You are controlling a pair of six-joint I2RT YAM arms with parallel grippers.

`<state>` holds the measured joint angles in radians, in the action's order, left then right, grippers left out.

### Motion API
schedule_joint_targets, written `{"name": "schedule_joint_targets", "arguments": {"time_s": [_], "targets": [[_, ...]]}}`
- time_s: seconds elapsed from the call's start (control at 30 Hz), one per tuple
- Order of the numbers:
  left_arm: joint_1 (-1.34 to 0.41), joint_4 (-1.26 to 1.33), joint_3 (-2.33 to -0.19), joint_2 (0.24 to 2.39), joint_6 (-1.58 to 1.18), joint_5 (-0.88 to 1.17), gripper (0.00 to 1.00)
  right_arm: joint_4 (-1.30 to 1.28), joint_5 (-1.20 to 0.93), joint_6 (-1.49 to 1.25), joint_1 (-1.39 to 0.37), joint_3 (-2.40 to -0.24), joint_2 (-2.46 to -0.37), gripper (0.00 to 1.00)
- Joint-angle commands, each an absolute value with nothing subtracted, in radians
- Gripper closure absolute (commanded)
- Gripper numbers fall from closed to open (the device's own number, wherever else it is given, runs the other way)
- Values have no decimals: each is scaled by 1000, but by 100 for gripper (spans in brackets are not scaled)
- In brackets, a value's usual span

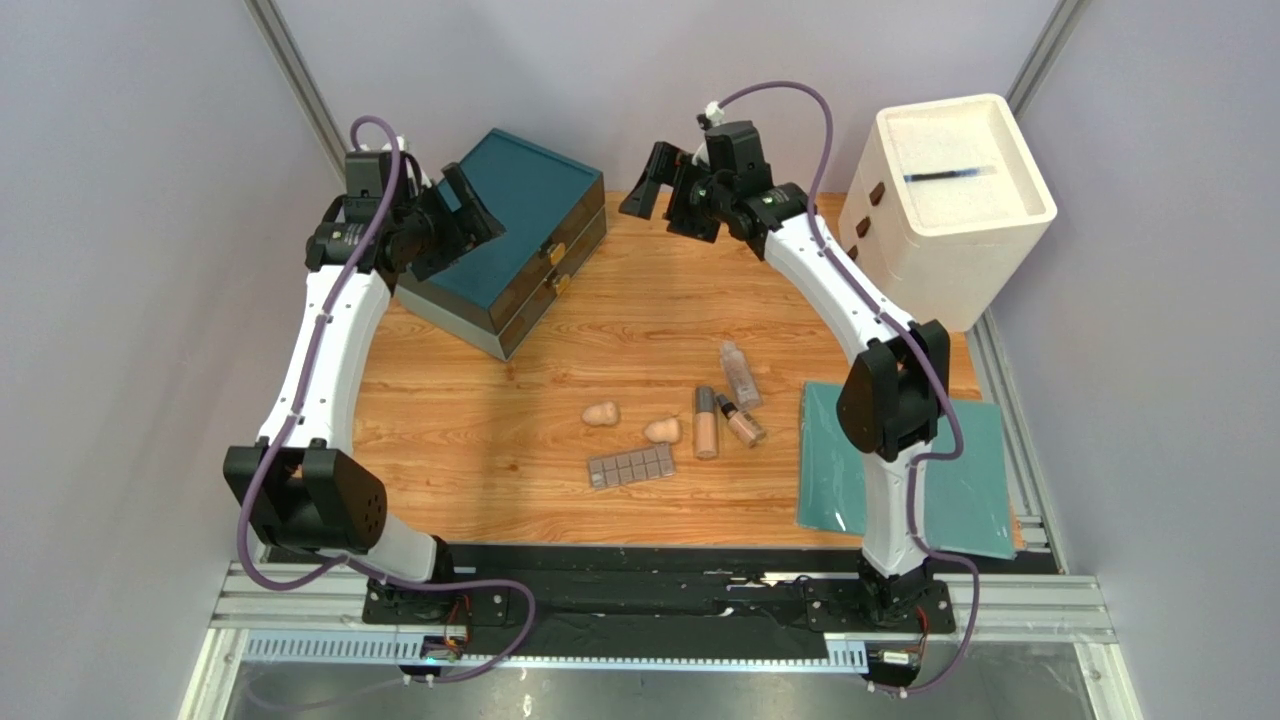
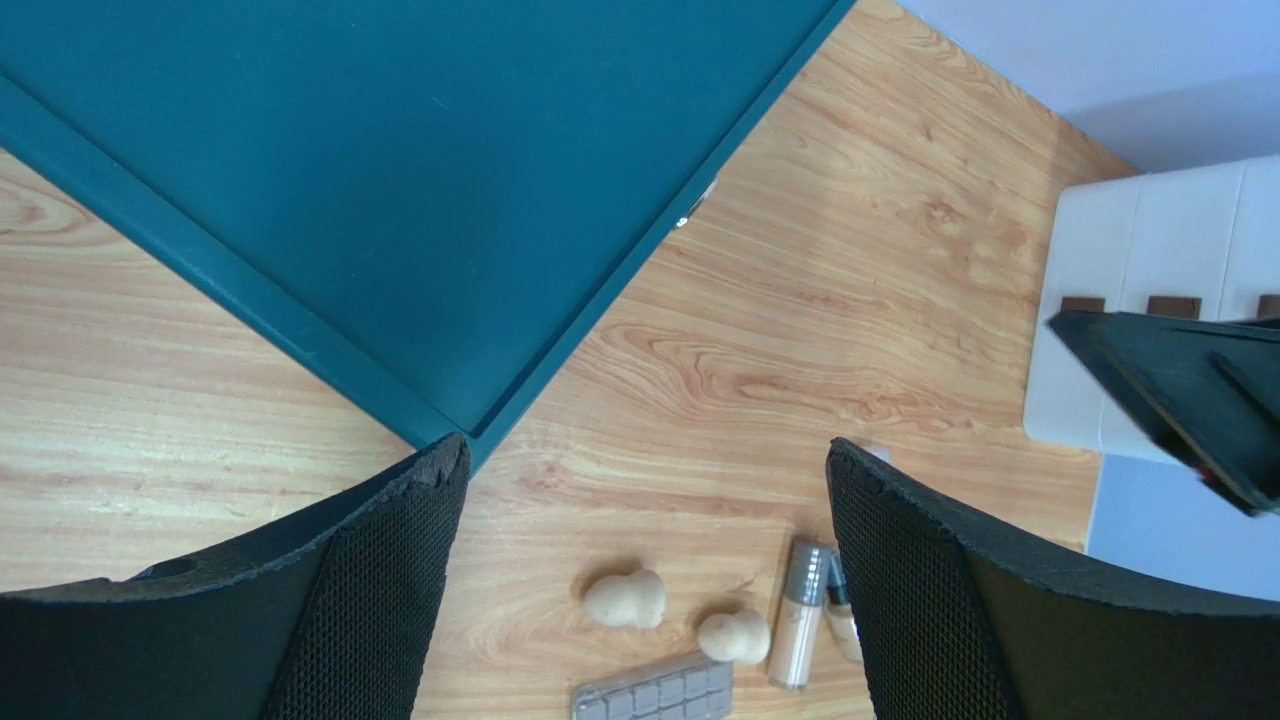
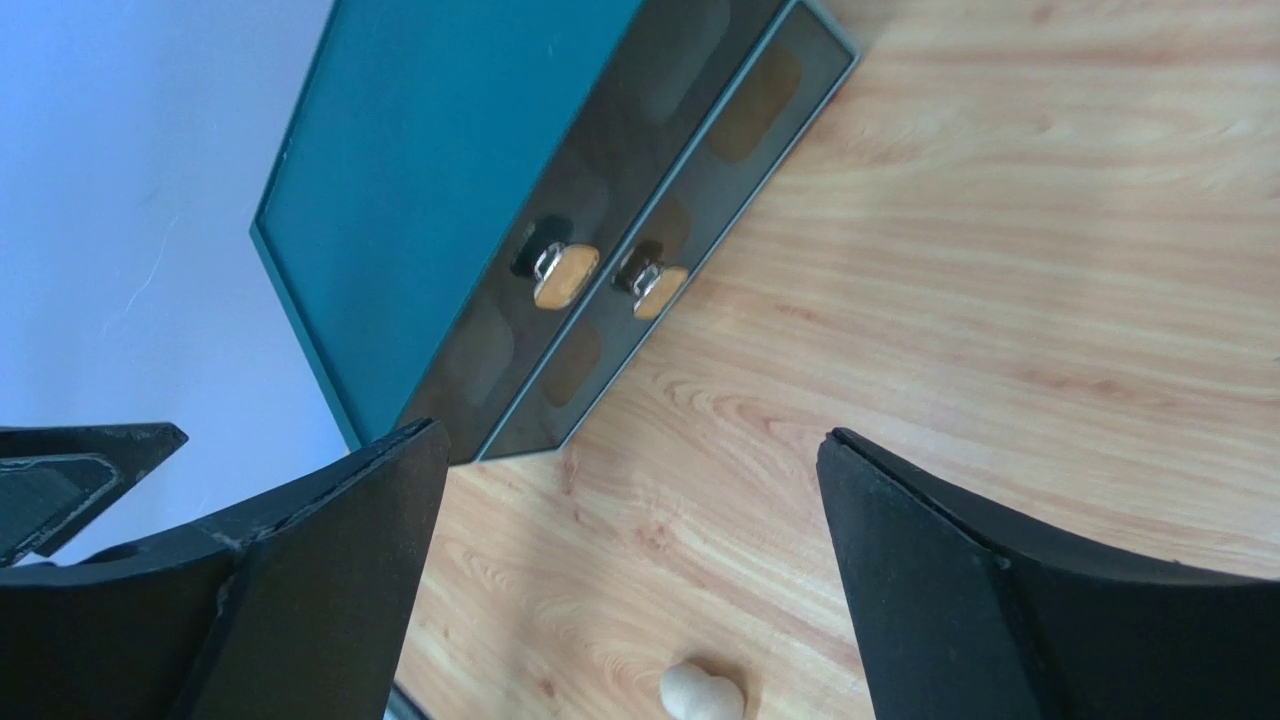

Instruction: Organize the makeup

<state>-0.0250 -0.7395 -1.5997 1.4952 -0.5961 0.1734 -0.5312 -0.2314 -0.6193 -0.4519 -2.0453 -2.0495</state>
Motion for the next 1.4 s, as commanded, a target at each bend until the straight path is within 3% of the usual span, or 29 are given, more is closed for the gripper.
{"name": "schedule_joint_targets", "arguments": {"time_s": [0.0,0.13,0.23,0.27,0.33,0.37,0.8,1.07,1.37], "targets": [[-21,-686,-1605,1483,-595,221,8,-482,-365,-716,-445,-2076,-2098,2],[-17,-716,-1611,1517,-601,199,12,-391,-429,-817,-456,-2017,-2131,5],[-9,-750,-1634,1543,-592,190,29,-365,-448,-844,-477,-2071,-2184,7],[-8,-750,-1634,1549,-592,189,53,-371,-457,-856,-488,-2091,-2224,9],[-6,-752,-1635,1571,-630,151,88,-396,-466,-879,-495,-2144,-2269,13],[-6,-761,-1640,1583,-652,144,100,-406,-475,-885,-506,-2178,-2285,15],[38,-916,-1786,1764,-663,127,100,-315,-456,-980,-534,-2282,-2433,26],[38,-923,-1807,1812,-638,144,100,-270,-460,-1072,-534,-2398,-2557,40],[38,-923,-1804,1855,-609,215,100,-226,-468,-1123,-534,-2465,-2622,44]]}}
